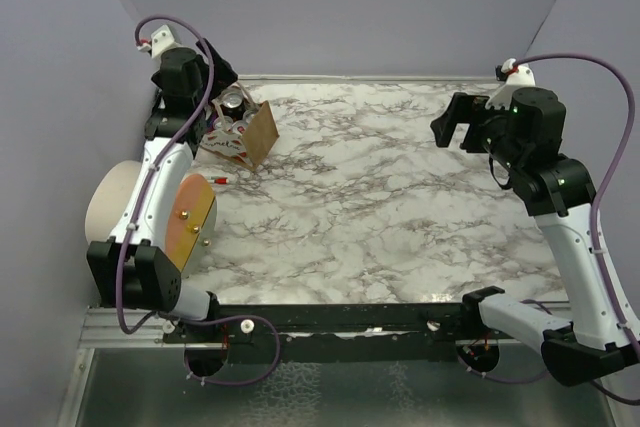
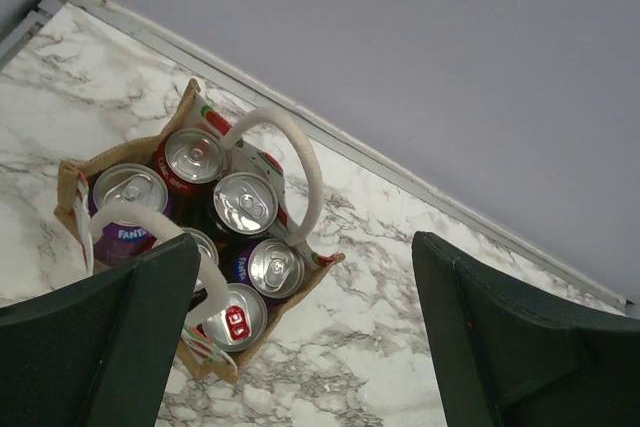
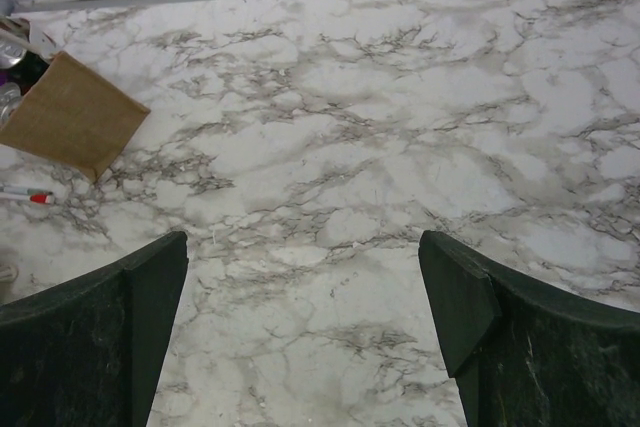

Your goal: Take the beverage out of the canvas bag

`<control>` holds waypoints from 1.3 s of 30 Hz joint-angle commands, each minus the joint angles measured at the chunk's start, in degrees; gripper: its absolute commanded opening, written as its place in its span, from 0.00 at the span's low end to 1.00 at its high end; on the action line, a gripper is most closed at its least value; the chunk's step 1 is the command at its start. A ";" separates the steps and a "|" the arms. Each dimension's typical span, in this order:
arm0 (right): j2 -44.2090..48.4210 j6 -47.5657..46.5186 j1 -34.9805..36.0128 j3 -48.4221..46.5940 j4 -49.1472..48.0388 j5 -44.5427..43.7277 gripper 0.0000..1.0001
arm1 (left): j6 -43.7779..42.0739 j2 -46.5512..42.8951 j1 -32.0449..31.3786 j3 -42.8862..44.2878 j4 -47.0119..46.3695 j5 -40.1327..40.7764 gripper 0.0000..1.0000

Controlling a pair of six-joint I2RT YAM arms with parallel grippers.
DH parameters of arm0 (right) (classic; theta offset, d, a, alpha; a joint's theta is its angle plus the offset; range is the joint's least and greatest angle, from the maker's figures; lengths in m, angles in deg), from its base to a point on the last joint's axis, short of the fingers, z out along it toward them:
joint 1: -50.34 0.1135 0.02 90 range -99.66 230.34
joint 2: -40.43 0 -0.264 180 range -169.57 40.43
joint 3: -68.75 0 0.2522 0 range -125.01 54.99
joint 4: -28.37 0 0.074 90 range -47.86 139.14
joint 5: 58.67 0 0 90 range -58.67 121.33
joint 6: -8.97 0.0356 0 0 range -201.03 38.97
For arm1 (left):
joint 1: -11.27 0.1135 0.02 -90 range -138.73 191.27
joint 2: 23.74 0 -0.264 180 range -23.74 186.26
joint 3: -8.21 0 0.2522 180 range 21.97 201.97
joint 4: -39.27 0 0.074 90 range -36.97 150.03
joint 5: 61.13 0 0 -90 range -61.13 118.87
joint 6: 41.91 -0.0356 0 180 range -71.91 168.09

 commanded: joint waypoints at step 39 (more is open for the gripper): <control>1.67 -0.17 -0.48 2.97 -2.18 9.18 0.99 | 19.22 25.10 0.98 27.06 15.48 4.05 0.90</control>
